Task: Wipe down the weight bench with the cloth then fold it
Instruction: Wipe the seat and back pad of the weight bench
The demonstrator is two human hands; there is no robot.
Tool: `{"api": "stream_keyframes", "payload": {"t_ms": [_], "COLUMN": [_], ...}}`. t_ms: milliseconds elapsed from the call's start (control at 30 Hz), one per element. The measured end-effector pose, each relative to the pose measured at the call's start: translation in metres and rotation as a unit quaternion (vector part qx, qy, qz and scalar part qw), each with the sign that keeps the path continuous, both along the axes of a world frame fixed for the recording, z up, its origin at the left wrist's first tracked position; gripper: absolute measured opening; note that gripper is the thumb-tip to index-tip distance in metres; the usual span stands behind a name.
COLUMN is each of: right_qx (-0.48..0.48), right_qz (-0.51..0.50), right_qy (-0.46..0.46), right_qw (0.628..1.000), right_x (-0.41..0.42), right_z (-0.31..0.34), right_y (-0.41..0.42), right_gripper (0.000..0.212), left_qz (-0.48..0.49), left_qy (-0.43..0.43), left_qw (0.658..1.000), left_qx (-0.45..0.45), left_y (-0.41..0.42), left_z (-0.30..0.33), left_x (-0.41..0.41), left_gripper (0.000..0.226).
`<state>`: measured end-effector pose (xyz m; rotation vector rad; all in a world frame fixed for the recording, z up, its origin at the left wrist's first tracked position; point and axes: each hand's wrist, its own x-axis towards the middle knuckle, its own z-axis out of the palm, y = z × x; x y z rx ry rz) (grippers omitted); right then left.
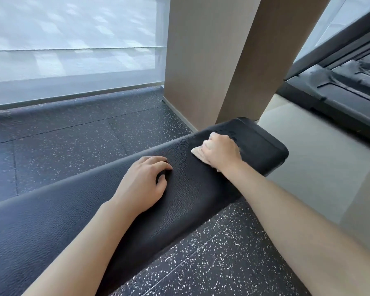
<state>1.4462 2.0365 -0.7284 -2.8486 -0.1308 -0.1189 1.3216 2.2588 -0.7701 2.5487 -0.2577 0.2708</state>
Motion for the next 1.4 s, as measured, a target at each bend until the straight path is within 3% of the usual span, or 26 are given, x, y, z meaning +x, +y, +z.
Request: {"api": "stream_keyframes", "payload": {"t_ms": [167, 433, 667, 833, 900, 1033, 1100, 1300, 1400], "right_qx": [0.036, 0.047, 0.079, 0.018, -0.032, -0.122, -0.146, -0.068, -0.037], "right_qz": [-0.021, 0.200, 0.318, 0.310, 0.263, 0.125, 0.066, 0.017, 0.095], "right_qy": [0.017, 0.037, 0.053, 0.032, -0.007, -0.073, -0.073, -0.042, -0.040], "right_qw": [0.999, 0.978, 0.943, 0.950, 0.964, 0.982, 0.984, 0.997, 0.994], "right_x": [-0.017, -0.140, -0.230, -0.200, -0.165, -0.089, -0.061, -0.037, -0.079], "right_z": [0.003, 0.004, 0.000, 0.002, -0.001, -0.013, -0.020, -0.024, -0.010], "right_y": [0.063, 0.230, 0.330, 0.269, 0.205, 0.071, 0.032, 0.013, 0.022], "right_gripper": [0.036, 0.021, 0.024, 0.020, 0.020, 0.039, 0.034, 0.036, 0.029], "left_qz": [0.069, 0.218, 0.300, 0.277, 0.268, 0.183, 0.145, 0.089, 0.099], "left_qy": [0.004, -0.001, -0.030, -0.065, -0.062, -0.043, -0.030, -0.014, -0.004], "left_qw": [0.998, 0.976, 0.953, 0.959, 0.961, 0.982, 0.989, 0.995, 0.994], "left_qx": [-0.013, -0.015, -0.033, -0.013, -0.021, -0.004, 0.002, 0.037, 0.043], "left_y": [0.039, 0.139, 0.180, 0.184, 0.178, 0.139, 0.115, 0.045, 0.017], "left_z": [-0.002, 0.003, -0.004, -0.004, 0.000, -0.001, -0.004, -0.005, -0.005], "left_x": [-0.073, -0.184, -0.246, -0.238, -0.226, -0.183, -0.156, -0.081, -0.051], "left_gripper": [0.032, 0.033, 0.039, 0.031, 0.026, 0.026, 0.028, 0.034, 0.035]}}
